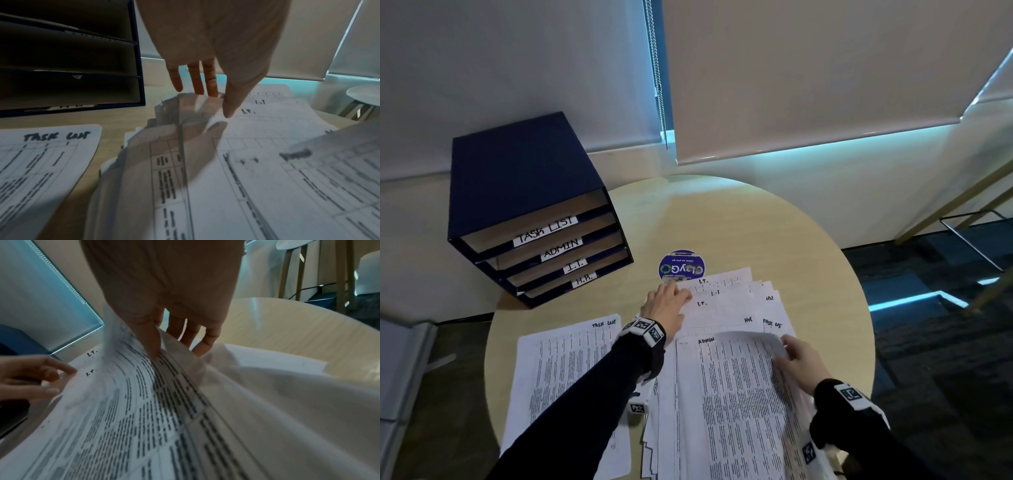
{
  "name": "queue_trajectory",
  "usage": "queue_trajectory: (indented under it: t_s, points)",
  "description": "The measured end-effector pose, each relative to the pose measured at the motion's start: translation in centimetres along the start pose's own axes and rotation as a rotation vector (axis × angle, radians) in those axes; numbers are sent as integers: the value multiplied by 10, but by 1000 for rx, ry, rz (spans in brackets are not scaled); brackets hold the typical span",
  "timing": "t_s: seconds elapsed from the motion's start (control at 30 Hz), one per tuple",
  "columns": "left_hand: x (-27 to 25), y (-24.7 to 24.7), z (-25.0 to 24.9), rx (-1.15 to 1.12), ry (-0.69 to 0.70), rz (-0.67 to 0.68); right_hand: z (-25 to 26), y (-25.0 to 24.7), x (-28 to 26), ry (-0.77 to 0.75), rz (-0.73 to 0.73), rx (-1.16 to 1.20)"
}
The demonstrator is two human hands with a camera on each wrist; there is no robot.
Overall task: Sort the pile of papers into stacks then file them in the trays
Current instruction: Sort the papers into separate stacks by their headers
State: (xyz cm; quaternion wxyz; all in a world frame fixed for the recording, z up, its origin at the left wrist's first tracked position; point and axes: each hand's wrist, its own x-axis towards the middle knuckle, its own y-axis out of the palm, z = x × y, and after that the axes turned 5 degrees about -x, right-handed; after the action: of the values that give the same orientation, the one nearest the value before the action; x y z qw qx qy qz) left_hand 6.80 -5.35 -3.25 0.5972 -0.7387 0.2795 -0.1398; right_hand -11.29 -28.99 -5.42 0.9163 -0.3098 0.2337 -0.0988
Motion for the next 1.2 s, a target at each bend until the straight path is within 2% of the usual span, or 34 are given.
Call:
queue_trajectory:
  t_s: [0.13, 0.27, 0.47, 0.63, 0.73, 0.83, 0.97, 1.07, 1.13, 1.2]
  points:
    - [-11, -5, 0, -59, 39, 50, -6, 2, -1, -40, -73, -69]
    - [-43, 1, -1, -138, 36, 96, -8, 5, 5, -63, -79, -100]
    - [-63, 6, 4, -186, -9, 112, -12, 15, 13, -92, -54, -97]
    - [-74, 6, 2, -255, -56, 58, -6, 13, 12, -113, -50, -115]
    - [-78, 10, 1, -205, -99, 80, -2, 13, 9, -125, -62, -123]
    - [-83, 16, -5, -131, -49, 30, -2, 15, 14, -119, -97, -160]
    - [-86, 25, -14, -277, 63, 31, -4, 18, 18, -110, -104, -175]
    - [-81, 26, -21, -296, 148, 63, -3, 17, 12, -81, -96, -153]
    - [-75, 23, -27, -376, 111, 77, -2, 14, 8, -65, -110, -118]
    - [-68, 20, -32, -515, -24, 103, -2, 12, 5, -57, -123, -81]
